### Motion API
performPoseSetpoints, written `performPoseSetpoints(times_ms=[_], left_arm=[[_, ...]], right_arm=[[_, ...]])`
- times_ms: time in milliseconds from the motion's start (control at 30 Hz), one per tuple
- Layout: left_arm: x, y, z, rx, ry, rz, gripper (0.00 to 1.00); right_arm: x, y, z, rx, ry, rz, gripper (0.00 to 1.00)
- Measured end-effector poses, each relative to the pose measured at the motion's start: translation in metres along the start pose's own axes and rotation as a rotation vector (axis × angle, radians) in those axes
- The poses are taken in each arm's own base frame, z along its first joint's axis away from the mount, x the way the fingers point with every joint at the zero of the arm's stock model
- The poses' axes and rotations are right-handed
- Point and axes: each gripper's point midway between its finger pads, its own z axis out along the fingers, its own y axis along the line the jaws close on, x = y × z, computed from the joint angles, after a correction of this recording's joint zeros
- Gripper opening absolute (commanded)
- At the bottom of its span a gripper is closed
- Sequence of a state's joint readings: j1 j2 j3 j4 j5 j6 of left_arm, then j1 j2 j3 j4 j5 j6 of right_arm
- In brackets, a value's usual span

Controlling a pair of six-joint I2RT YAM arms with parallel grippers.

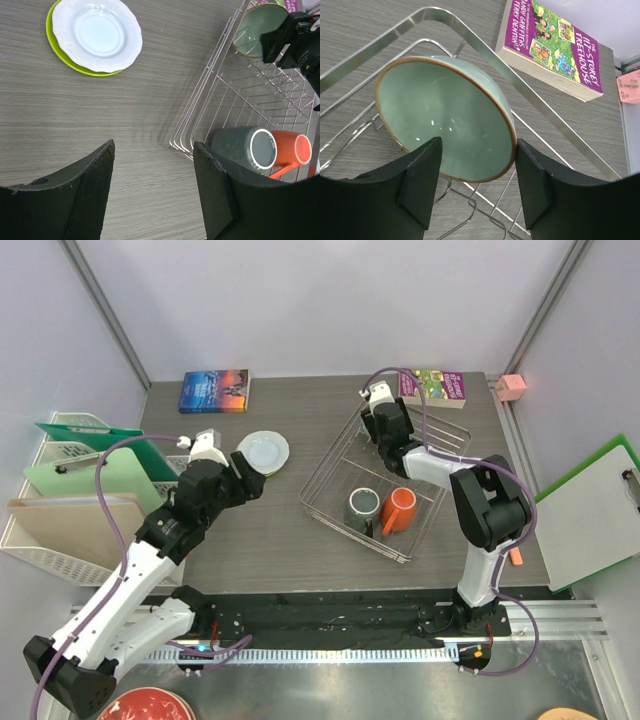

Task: Unload the mixed dishes from the dish rack
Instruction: Pick up the bowl from the dish rack.

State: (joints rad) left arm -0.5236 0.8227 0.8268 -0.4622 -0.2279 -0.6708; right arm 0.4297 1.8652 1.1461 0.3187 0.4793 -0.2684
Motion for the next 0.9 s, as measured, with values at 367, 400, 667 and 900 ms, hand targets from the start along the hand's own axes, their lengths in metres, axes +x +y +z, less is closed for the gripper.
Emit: performPoseSetpoints(times_ms=[367, 400, 667, 900], left_arm=[[0.009, 0.005, 0.005, -0.019, 0.023, 0.007, 0.64], [0.009, 0.005, 0.006, -0.021, 0.025, 0.007, 0.63], [0.021, 0.006, 0.016, -0.038, 0.077, -0.010, 0.59], [0.038, 0.004, 0.028, -0.040, 0.133, -0.074, 0.57]], right_arm=[[-0.003, -0.015, 0.009, 0.081, -0.014, -0.029, 0.20], [-0.003, -0.016, 0.009, 0.087, -0.015, -0.028, 0.19], [-0.006, -0.019, 0.008, 0.111, -0.022, -0.023, 0.01], [-0.005, -0.021, 0.001, 0.112, -0.024, -0.012, 0.01]])
